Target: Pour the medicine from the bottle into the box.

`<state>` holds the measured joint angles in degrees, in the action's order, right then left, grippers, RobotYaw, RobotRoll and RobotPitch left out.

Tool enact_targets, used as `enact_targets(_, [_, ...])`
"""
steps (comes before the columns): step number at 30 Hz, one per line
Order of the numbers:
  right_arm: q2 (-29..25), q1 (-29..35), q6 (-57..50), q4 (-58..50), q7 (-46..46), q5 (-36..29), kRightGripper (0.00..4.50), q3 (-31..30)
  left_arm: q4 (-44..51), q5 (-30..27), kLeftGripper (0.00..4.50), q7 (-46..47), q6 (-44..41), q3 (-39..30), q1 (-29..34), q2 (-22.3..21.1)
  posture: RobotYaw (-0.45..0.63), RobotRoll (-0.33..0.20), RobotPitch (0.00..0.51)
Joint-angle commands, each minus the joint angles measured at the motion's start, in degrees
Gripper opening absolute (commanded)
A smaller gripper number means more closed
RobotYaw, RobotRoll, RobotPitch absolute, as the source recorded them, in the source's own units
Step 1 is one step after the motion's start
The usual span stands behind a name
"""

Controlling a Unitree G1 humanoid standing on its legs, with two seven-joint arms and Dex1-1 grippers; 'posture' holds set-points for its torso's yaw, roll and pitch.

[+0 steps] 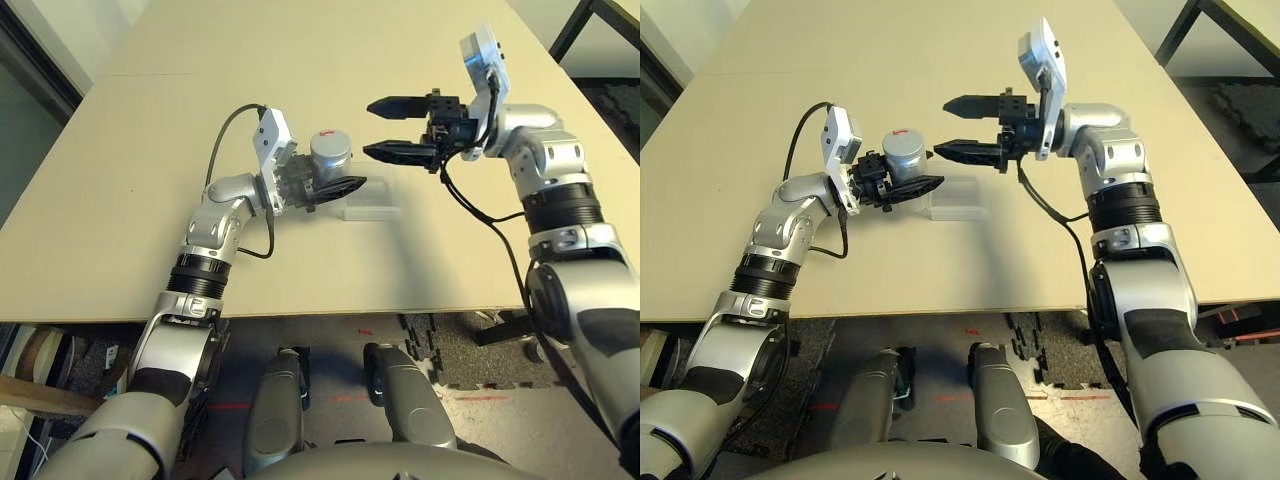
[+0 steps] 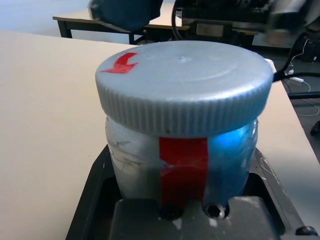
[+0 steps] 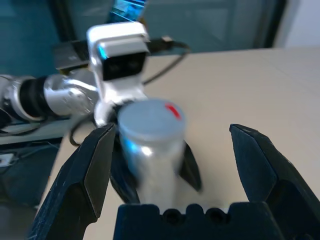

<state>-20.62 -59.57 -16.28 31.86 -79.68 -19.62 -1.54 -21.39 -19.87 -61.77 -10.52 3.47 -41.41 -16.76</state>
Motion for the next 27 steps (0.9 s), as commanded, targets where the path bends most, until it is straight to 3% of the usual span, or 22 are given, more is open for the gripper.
enact_targets(1, [1.4,0.5,-0.5,-1.5,1.1,-0.7,4.5,-0.5,-0.6,0.8,2.58,-0.5,0.4,0.8,-0.4,-0.2,-0.15,0.0,0.172])
enact_targets(16, [8.1,-1.9,3.8,2.9,5.5,1.6,4.5,-1.9,0.1,0.8,2.58,-0.4,0.1,1.2,-0.2,0.4,-0.14,0.0,0.179])
enact_targets(27, [8.7,-2.4,7.1,6.3,7.8,3.6,4.5,-2.3,0.6,0.7,2.58,-0.3,0.0,1.5,0.1,0.5,-0.14,0.0,0.171])
